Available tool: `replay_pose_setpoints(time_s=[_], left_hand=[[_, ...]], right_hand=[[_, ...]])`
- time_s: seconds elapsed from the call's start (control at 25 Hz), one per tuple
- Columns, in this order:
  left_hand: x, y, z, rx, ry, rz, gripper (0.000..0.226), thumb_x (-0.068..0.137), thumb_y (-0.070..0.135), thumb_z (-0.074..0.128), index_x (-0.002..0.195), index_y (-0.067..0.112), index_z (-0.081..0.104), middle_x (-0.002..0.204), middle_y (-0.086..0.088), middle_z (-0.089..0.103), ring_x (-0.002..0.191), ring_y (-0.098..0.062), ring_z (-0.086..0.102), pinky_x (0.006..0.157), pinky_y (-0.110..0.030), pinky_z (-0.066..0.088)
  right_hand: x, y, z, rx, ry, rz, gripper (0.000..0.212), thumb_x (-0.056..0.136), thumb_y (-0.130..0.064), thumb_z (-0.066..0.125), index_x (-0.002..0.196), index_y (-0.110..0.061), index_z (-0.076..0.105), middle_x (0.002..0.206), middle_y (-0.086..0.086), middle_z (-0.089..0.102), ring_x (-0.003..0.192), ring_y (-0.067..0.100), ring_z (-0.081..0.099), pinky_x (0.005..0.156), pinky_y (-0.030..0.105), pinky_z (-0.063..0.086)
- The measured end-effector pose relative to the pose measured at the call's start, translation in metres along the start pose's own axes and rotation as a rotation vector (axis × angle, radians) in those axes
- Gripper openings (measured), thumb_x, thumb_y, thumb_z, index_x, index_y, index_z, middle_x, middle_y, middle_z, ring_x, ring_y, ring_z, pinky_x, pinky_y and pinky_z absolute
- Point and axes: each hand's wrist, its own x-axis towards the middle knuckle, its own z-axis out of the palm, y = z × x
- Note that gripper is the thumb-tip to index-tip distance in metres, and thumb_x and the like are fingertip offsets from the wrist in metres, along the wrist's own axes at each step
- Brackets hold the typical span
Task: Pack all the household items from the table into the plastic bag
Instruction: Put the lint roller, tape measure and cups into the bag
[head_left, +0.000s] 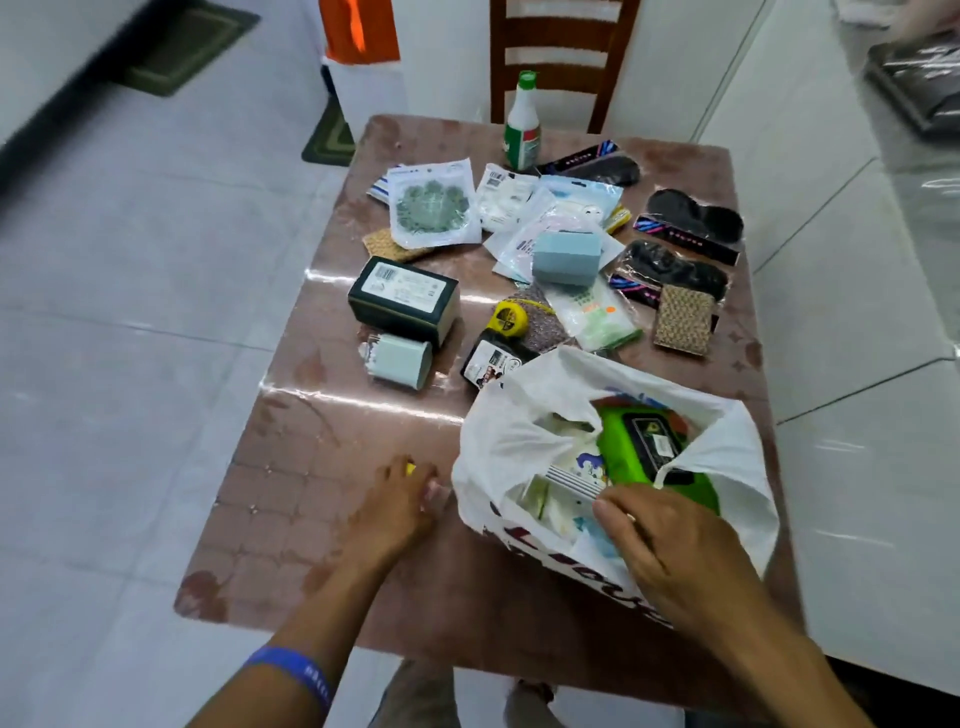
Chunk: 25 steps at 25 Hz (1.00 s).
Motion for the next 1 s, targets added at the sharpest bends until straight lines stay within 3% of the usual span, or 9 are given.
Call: replay_pose_setpoints(time_s=[0.2, 0.36, 0.44, 0.6, 0.68, 0.72, 0.8, 0.88, 1.0], left_hand=[[-0.022, 0.017, -0.042, -0.421, 0.411, -0.142, 0.039, 0.068, 0.042, 0.082, 0.098, 0.023, 0.066, 0.091, -0.001, 0.066, 0.084, -0.024, 0.064, 0.064, -0.030, 0.046], [-0.070, 0.105, -0.107, -0.401, 0.583, 0.310, 0.061, 0.067, 0.039, 0.085, 0.123, 0.025, 0.063, 0.105, 0.003, 0.060, 0.090, -0.014, 0.055, 0.073, -0.031, 0.049], [-0.077, 0.162, -0.115, -0.209, 0.407, 0.576, 0.067, 0.069, 0.048, 0.078, 0.130, 0.027, 0.058, 0.112, 0.003, 0.057, 0.095, -0.018, 0.052, 0.078, -0.037, 0.048], [-0.041, 0.185, -0.090, 0.319, 0.001, 0.506, 0.102, 0.070, 0.062, 0.068, 0.151, 0.040, 0.011, 0.157, -0.001, 0.022, 0.141, -0.028, 0.023, 0.114, -0.054, 0.015], [-0.028, 0.171, -0.087, 0.553, -0.024, 0.426, 0.096, 0.076, 0.049, 0.069, 0.151, 0.035, 0.010, 0.162, -0.006, 0.007, 0.146, -0.032, 0.008, 0.115, -0.059, 0.006], [-0.025, 0.164, -0.087, 0.593, -0.013, 0.406, 0.085, 0.078, 0.041, 0.067, 0.148, 0.032, 0.018, 0.160, -0.009, 0.010, 0.144, -0.033, 0.013, 0.113, -0.054, 0.015], [-0.021, 0.153, -0.090, 0.494, 0.054, 0.418, 0.059, 0.077, 0.032, 0.065, 0.130, 0.028, 0.039, 0.145, -0.006, 0.033, 0.128, -0.030, 0.034, 0.094, -0.040, 0.038], [-0.017, 0.143, -0.095, 0.258, 0.155, 0.446, 0.033, 0.077, 0.027, 0.063, 0.108, 0.028, 0.051, 0.118, 0.003, 0.053, 0.106, -0.023, 0.050, 0.070, -0.031, 0.041], [-0.002, 0.128, -0.104, -0.276, 0.248, 0.301, 0.014, 0.083, 0.024, 0.061, 0.097, 0.027, 0.060, 0.089, 0.003, 0.069, 0.082, -0.023, 0.063, 0.062, -0.032, 0.046]], right_hand=[[-0.027, 0.027, 0.000, 0.202, 0.021, 0.143, 0.008, 0.091, -0.038, 0.060, 0.093, -0.035, 0.066, 0.086, -0.020, 0.068, 0.076, 0.002, 0.062, 0.064, 0.023, 0.050], [-0.003, 0.005, -0.026, 0.915, 0.010, 0.202, 0.033, 0.084, -0.037, 0.071, 0.116, -0.039, 0.060, 0.104, -0.013, 0.068, 0.087, 0.012, 0.068, 0.069, 0.029, 0.059], [0.015, -0.007, -0.028, 1.121, -0.037, 0.164, 0.043, 0.084, -0.033, 0.073, 0.123, -0.035, 0.056, 0.112, -0.011, 0.068, 0.093, 0.016, 0.069, 0.071, 0.033, 0.059], [0.035, 0.017, -0.006, 0.867, 0.276, 0.399, 0.026, 0.086, -0.024, 0.071, 0.106, -0.036, 0.059, 0.104, -0.010, 0.067, 0.098, 0.014, 0.067, 0.079, 0.039, 0.059], [0.035, 0.035, 0.002, 0.739, 0.234, 0.507, 0.017, 0.086, -0.032, 0.069, 0.100, -0.032, 0.059, 0.100, -0.011, 0.066, 0.095, 0.013, 0.065, 0.074, 0.035, 0.057], [0.036, 0.038, 0.005, 0.642, 0.112, 0.491, 0.014, 0.086, -0.036, 0.068, 0.098, -0.032, 0.060, 0.098, -0.012, 0.066, 0.092, 0.011, 0.064, 0.071, 0.030, 0.055], [0.041, 0.032, 0.009, 0.406, -0.020, 0.393, 0.013, 0.087, -0.040, 0.066, 0.096, -0.031, 0.065, 0.094, -0.014, 0.066, 0.088, 0.009, 0.062, 0.071, 0.031, 0.053], [0.052, 0.016, 0.003, 0.277, 0.116, 0.320, 0.008, 0.087, -0.030, 0.066, 0.094, -0.026, 0.069, 0.094, -0.009, 0.067, 0.090, 0.014, 0.061, 0.077, 0.034, 0.051], [0.089, -0.005, -0.014, 0.298, 0.241, 0.305, 0.012, 0.088, -0.023, 0.065, 0.098, -0.022, 0.070, 0.095, -0.008, 0.069, 0.090, 0.013, 0.062, 0.079, 0.030, 0.049]])
